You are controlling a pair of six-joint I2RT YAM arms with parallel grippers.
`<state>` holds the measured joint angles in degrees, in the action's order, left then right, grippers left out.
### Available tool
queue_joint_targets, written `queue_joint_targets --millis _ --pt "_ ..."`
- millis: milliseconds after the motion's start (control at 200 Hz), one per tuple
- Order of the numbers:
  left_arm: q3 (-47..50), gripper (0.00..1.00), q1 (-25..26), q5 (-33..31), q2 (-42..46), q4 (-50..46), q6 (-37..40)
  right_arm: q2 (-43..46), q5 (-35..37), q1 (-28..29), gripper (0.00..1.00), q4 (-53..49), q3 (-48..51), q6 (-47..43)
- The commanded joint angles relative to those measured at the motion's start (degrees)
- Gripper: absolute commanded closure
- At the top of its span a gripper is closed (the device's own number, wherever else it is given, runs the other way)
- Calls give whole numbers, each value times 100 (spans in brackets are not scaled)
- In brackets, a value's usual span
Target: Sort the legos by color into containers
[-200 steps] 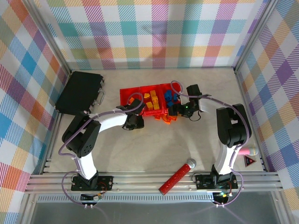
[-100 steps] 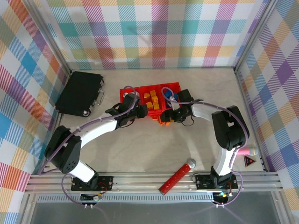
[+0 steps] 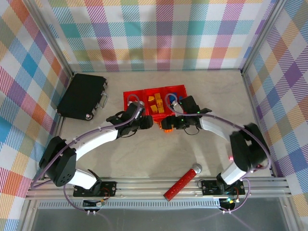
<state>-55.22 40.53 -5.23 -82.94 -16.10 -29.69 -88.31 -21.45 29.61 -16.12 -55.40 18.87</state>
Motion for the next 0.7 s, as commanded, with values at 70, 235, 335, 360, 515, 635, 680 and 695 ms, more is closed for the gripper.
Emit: queue_joint_targets --millis 70,235,335,360,515,635,680,695 --pt "-507 38 365 234 -462 -366 302 1433 1773 -207 25 -1187 -68 46" --pt "-897 33 580 809 -1013 -174 1122 2610 2258 -700 25 -1830 109 -42" --pt "-1554 26 674 1269 -1662 -632 2212 3126 2284 -924 24 -2118 176 -195" --pt "-1777 26 683 1338 -1867 -821 2511 3205 2284 -975 24 -2197 178 -231" --pt "-3422 30 781 1426 -3213 -2619 3993 3679 2410 -1128 24 -2447 356 -327" --pt "-3734 31 816 1177 -3503 -2798 4600 3984 2376 -1168 24 -2569 550 -241" --pt "-3731 31 817 1178 -3481 -2769 4750 4049 2387 -1177 24 -2647 586 -245" --pt "-3725 31 817 1174 -3468 -2756 4787 4065 2391 -1179 24 -2667 598 -255"
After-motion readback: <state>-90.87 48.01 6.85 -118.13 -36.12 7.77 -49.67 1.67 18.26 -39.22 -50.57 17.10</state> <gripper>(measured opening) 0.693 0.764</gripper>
